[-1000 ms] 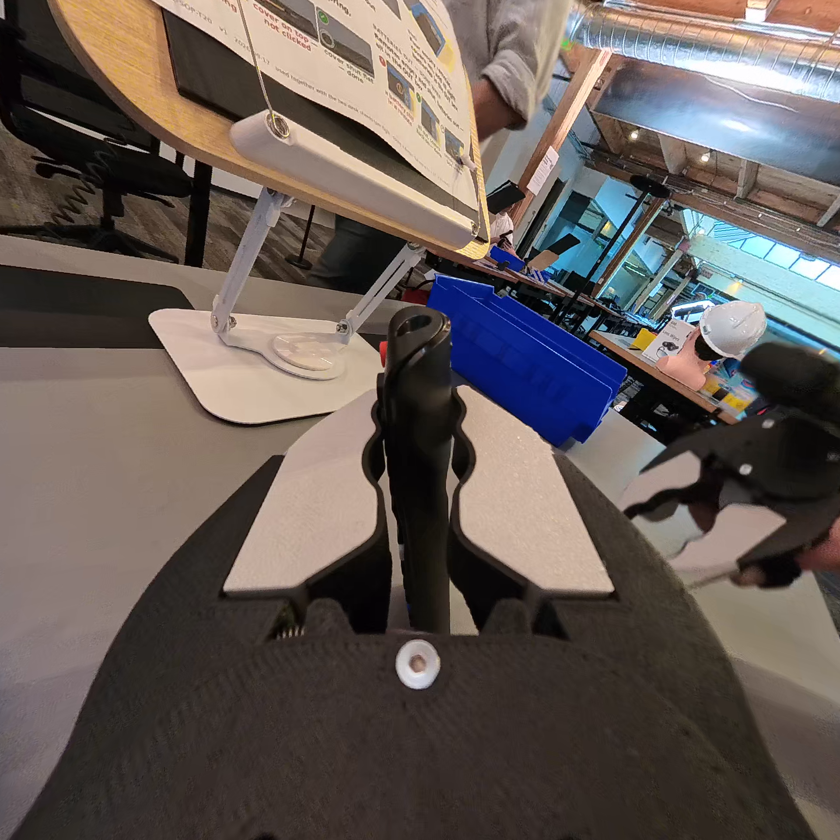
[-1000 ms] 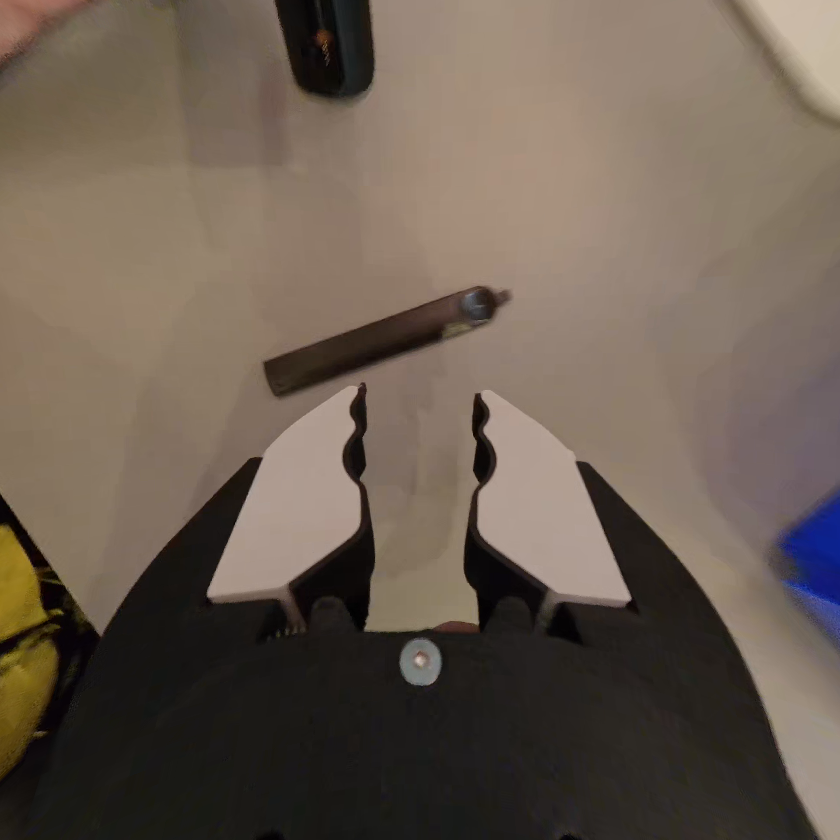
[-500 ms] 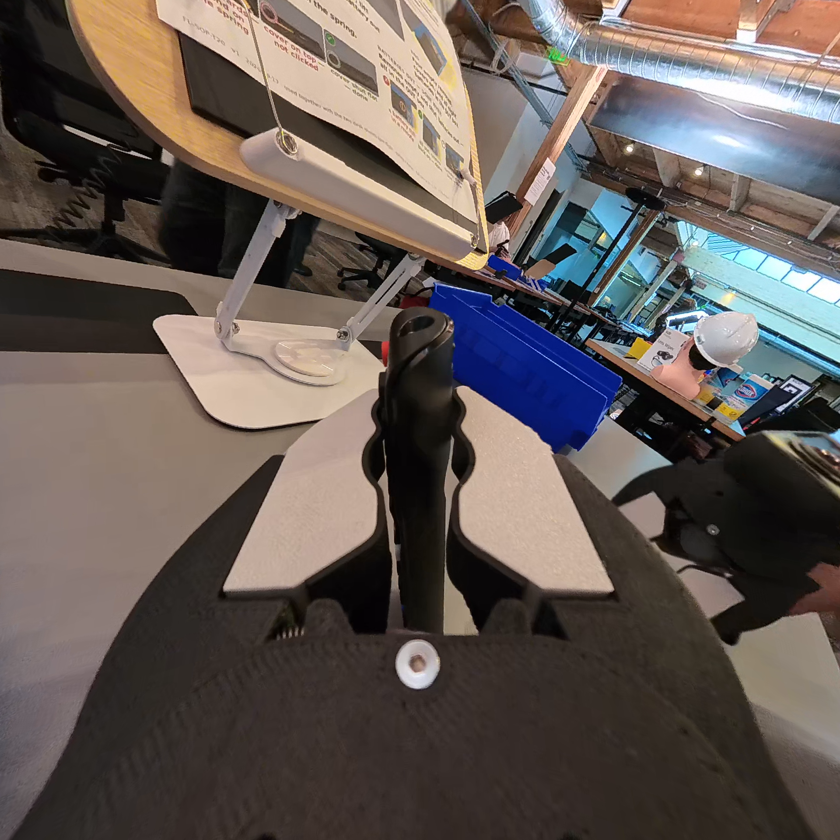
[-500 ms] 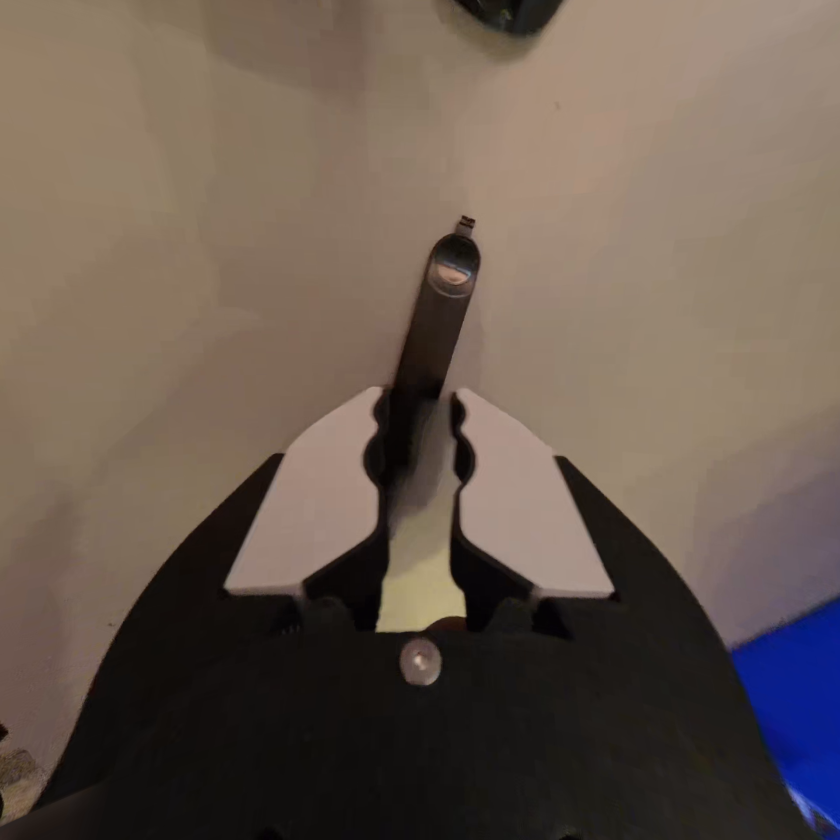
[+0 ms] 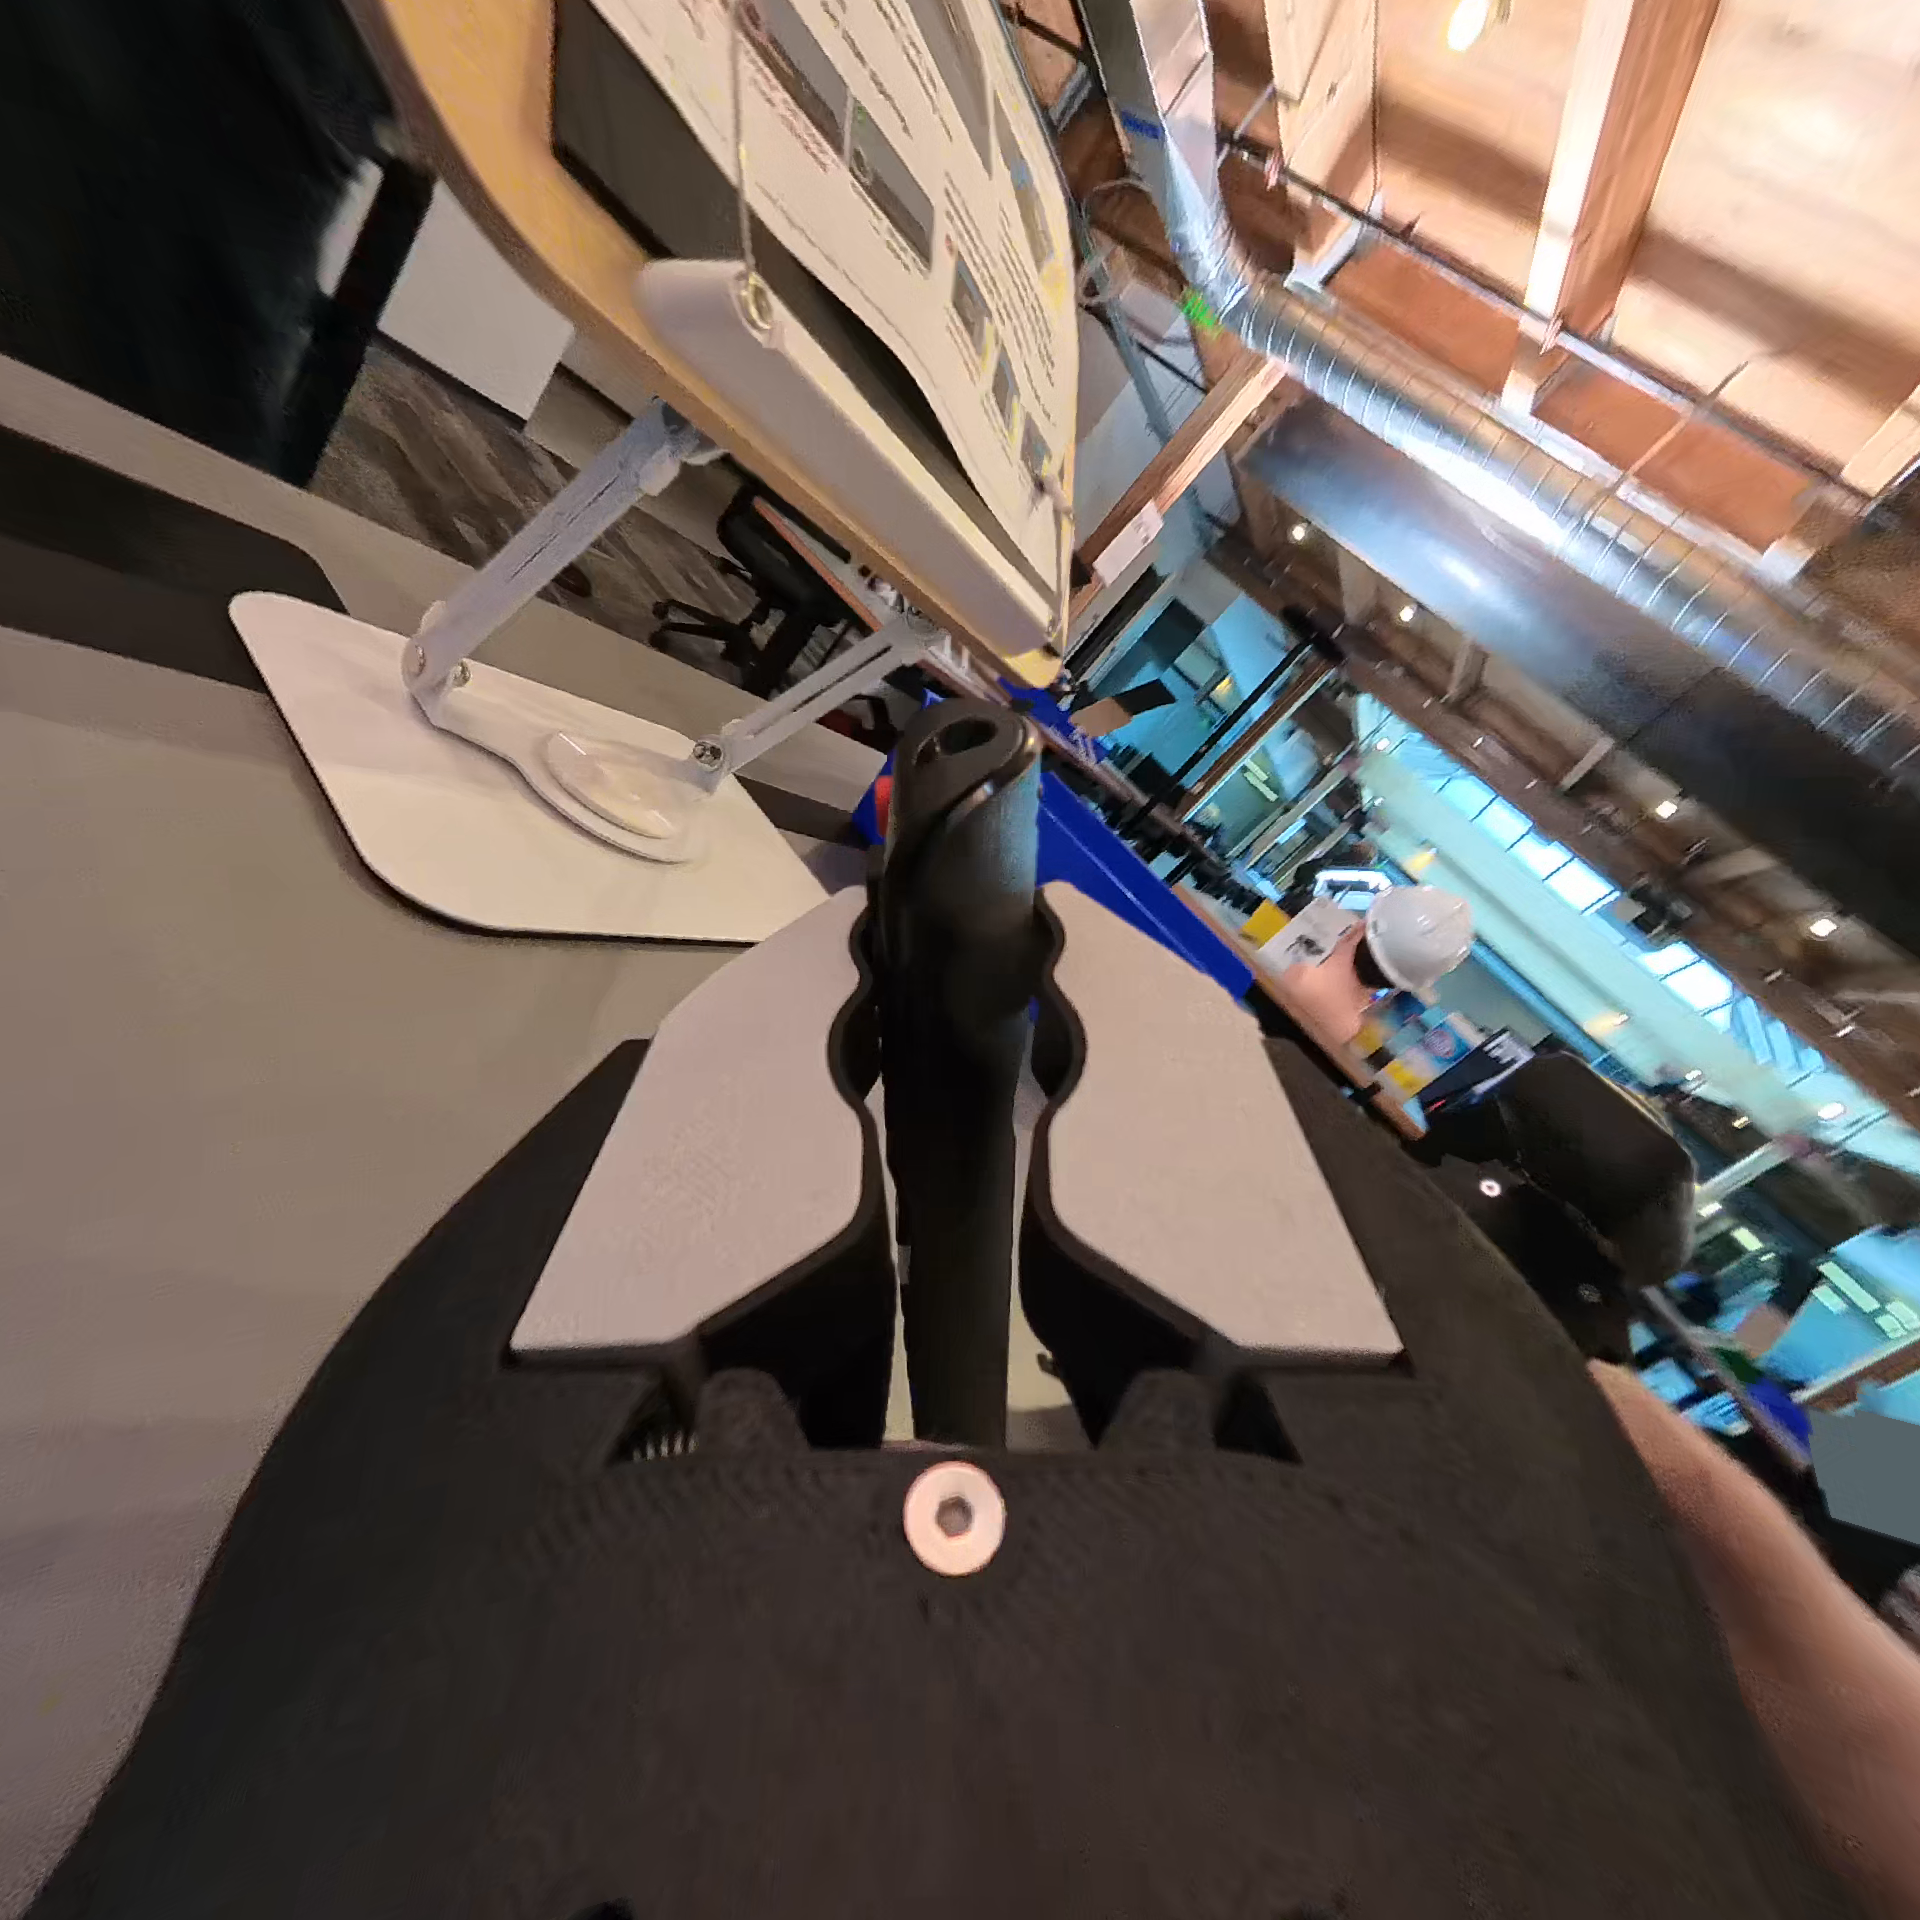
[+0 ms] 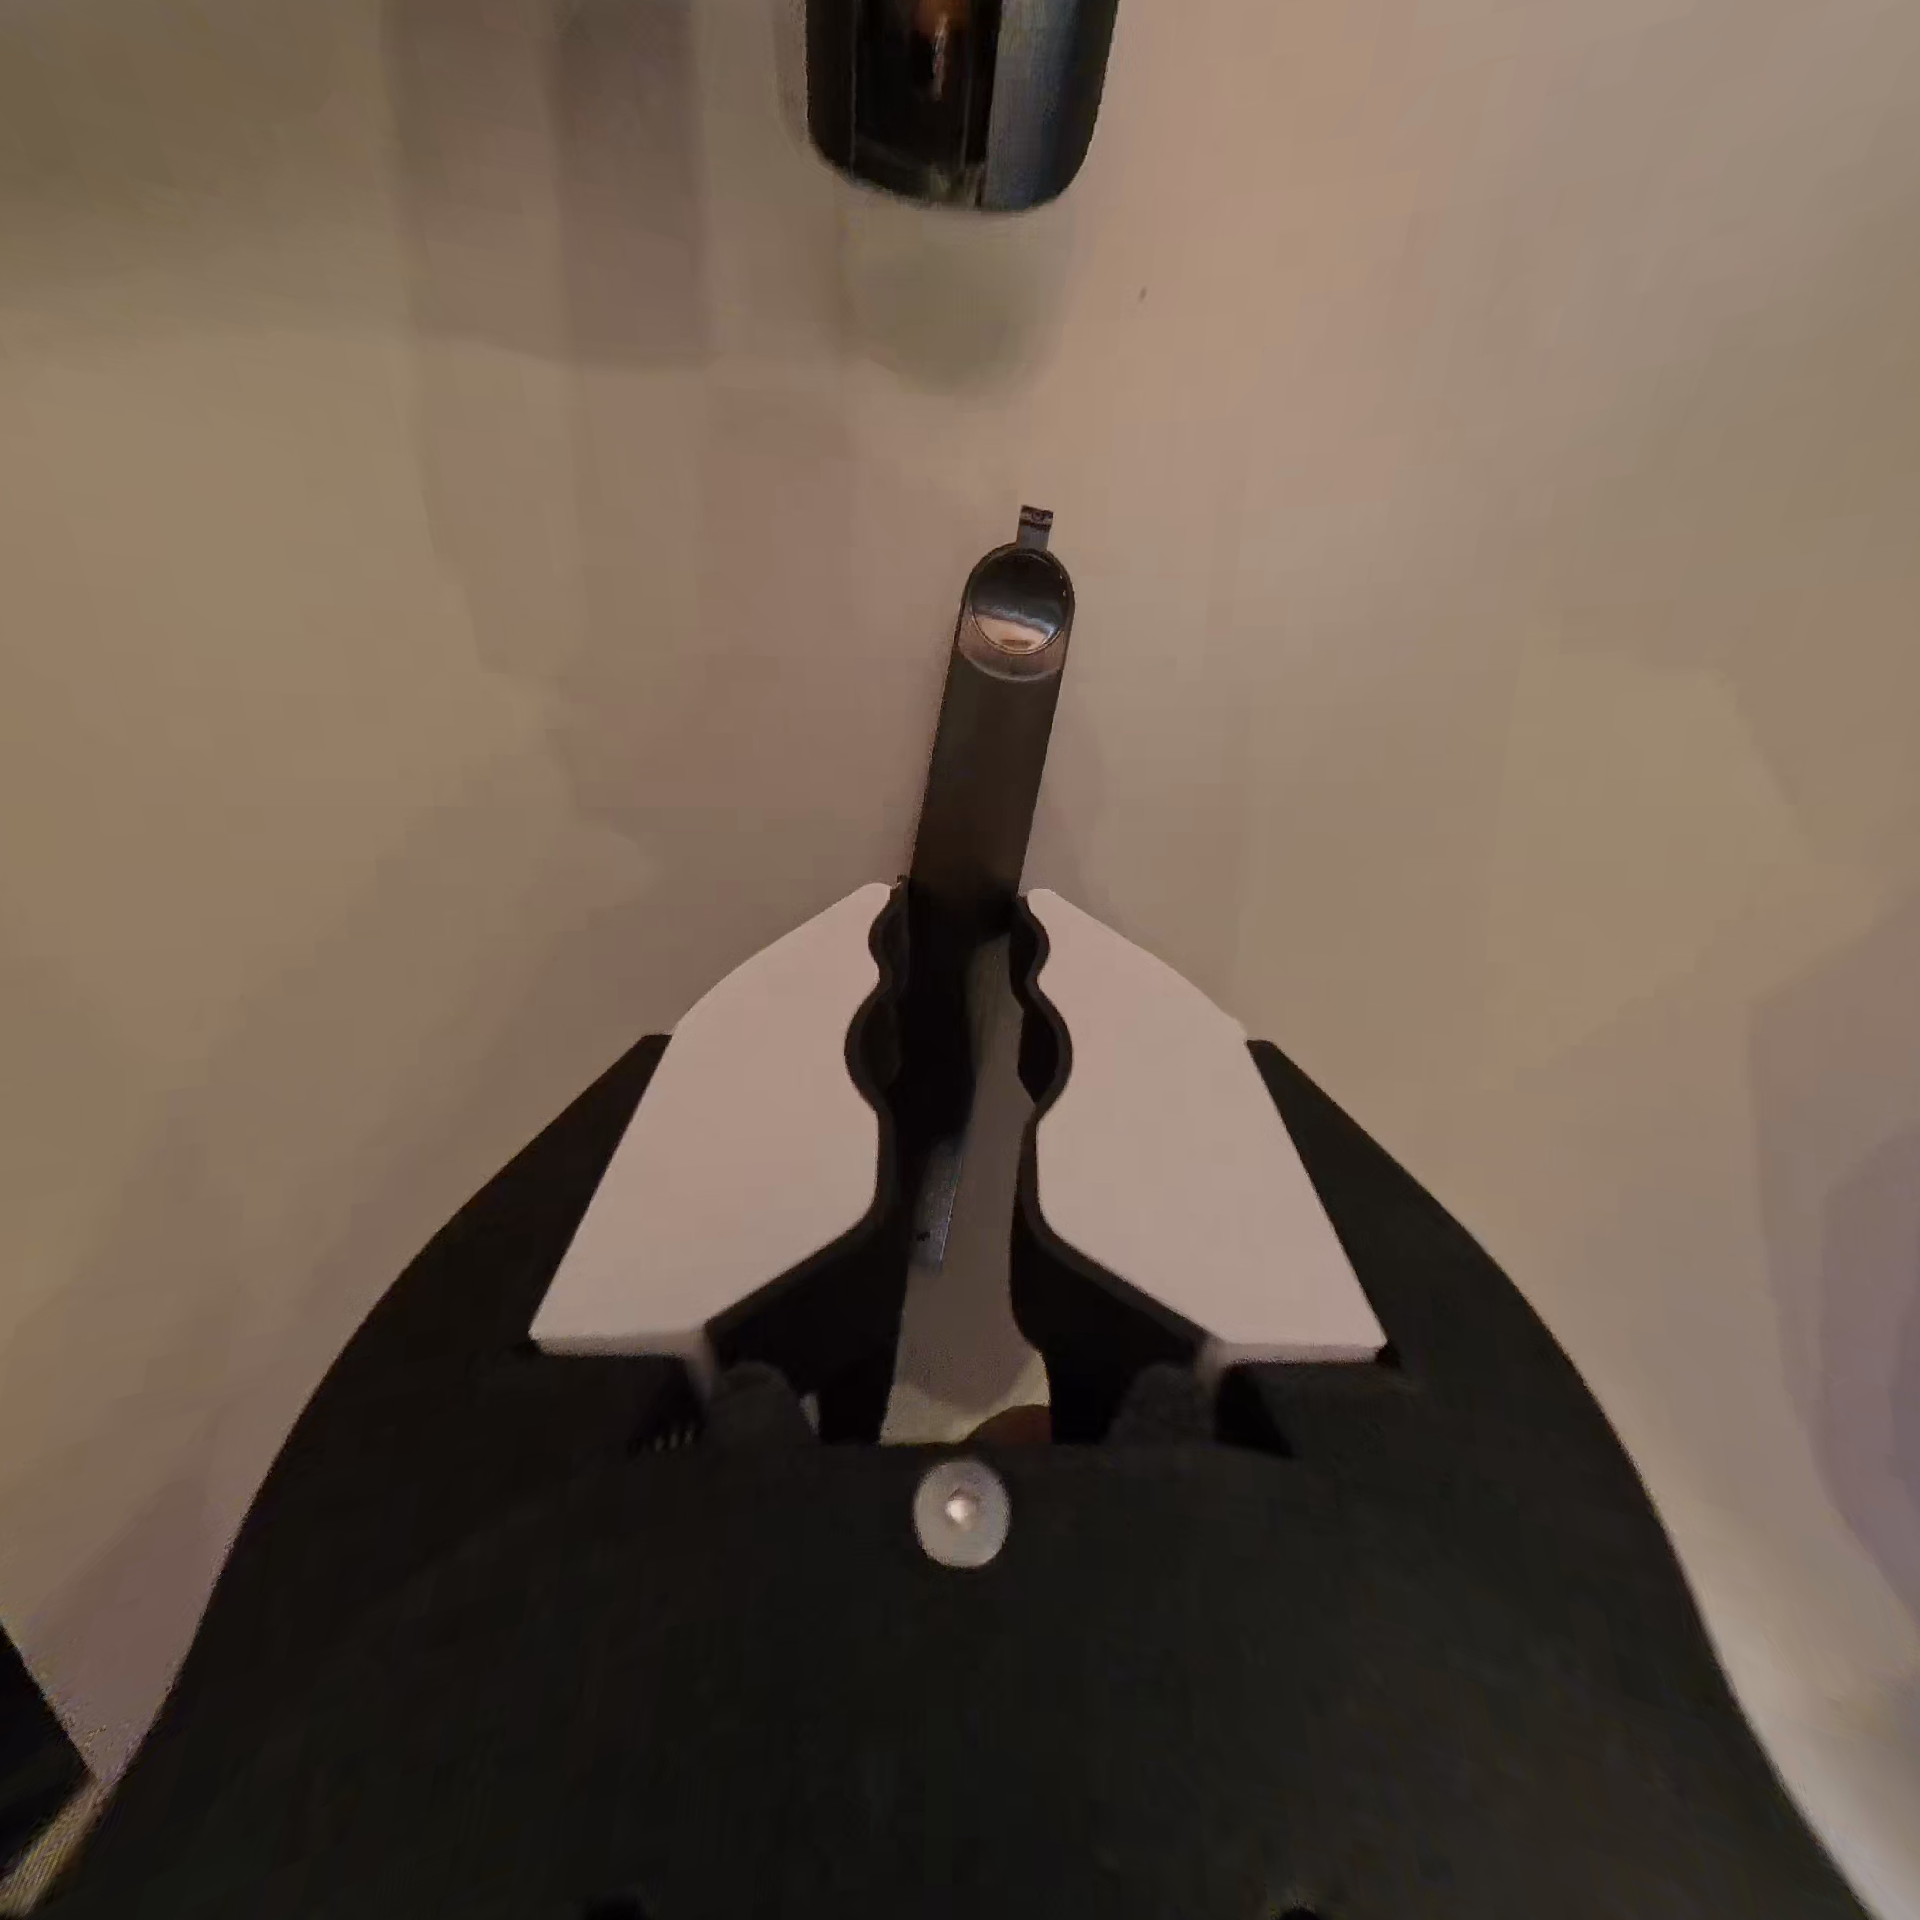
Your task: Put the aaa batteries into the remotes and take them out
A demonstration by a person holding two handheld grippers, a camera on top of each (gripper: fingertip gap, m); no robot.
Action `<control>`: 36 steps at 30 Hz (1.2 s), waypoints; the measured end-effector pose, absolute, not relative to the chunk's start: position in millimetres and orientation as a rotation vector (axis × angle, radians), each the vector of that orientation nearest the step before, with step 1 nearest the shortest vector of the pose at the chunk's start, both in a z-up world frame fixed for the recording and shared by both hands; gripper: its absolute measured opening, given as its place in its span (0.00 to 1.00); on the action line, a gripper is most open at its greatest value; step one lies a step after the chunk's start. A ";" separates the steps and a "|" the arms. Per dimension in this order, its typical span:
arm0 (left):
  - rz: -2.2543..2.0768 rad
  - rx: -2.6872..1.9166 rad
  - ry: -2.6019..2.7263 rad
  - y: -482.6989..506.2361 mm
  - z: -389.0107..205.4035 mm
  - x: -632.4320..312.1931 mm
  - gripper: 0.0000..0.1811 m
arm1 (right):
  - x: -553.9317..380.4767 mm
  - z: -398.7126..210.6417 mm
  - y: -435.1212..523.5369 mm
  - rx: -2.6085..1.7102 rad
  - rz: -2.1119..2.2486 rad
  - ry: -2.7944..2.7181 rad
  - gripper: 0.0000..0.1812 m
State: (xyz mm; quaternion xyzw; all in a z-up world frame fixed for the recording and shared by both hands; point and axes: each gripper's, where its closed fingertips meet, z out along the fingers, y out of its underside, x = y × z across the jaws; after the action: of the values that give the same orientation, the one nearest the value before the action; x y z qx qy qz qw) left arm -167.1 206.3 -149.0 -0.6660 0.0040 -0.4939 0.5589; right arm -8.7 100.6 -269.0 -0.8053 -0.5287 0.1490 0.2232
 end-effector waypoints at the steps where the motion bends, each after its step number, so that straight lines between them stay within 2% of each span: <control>1: -1.194 -1.566 -0.017 207.0 -149.6 -168.9 0.14 | -12.6 -260.6 101.9 -2.192 0.447 -1.422 0.10; 6: -1.358 -1.519 -0.151 210.1 -153.5 -168.8 0.14 | -47.3 -201.2 112.2 -1.992 0.538 -1.307 0.10; 9: -1.429 -1.495 -0.204 210.0 -154.7 -163.5 0.14 | -72.7 -186.0 118.4 -1.942 0.530 -1.318 0.10; 17: -1.437 -1.489 -0.245 207.0 -153.1 -157.8 0.14 | -106.6 -191.9 139.2 -1.974 0.399 -1.359 0.10; 32: -1.559 -1.478 -0.449 209.2 -167.8 -159.2 0.14 | -114.6 -196.7 147.9 -2.031 0.233 -1.419 0.10; 36: -1.589 -1.462 -0.468 209.3 -166.7 -161.5 0.14 | -115.2 -194.9 149.1 -2.030 0.241 -1.409 0.16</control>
State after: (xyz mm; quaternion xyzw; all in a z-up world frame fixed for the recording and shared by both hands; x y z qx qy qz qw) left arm -161.5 209.3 -166.7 -0.5913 -0.1890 -0.6423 0.4495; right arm -115.2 149.1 -194.9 -0.7736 -0.5371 0.0920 0.3235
